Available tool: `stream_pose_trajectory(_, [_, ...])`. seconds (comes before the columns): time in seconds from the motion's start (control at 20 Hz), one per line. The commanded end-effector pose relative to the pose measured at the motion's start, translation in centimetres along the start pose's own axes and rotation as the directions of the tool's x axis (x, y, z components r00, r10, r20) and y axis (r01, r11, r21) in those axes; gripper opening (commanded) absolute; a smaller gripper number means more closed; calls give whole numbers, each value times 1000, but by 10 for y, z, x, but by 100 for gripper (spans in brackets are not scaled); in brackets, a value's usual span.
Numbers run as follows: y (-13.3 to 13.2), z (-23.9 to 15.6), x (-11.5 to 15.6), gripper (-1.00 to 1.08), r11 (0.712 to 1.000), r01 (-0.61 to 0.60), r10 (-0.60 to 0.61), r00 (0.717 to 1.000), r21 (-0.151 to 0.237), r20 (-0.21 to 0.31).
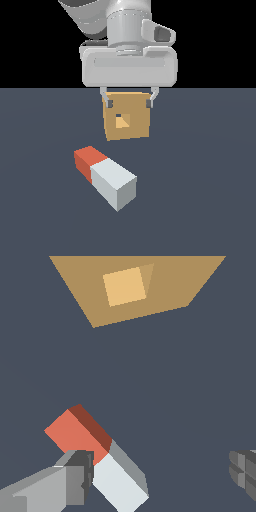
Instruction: Insert the peg into the horizontal hole in a box.
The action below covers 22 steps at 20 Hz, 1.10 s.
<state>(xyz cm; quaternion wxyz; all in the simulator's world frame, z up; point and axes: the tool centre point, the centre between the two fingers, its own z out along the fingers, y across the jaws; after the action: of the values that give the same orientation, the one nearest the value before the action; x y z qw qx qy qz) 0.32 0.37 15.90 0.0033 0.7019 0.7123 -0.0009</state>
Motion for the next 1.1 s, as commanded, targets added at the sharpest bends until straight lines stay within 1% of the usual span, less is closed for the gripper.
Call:
stream_pose_trajectory(0.0, [0, 0, 0, 100, 1000, 0, 0, 1000, 0, 0])
stream_pose_trajectory(0.3, [-2, 2, -2, 100, 1000, 20, -20, 1000, 0, 0])
stream_pose_trajectory(0.65, [-9, 11, -11, 100, 996, 95, -95, 995, 0, -1])
stream_pose_trajectory(0.85, [-14, 19, -20, 100, 987, 161, -161, 987, 0, -2])
stream_pose_trajectory(1.05, [-20, 28, -30, 100, 970, 242, -242, 970, 0, -3])
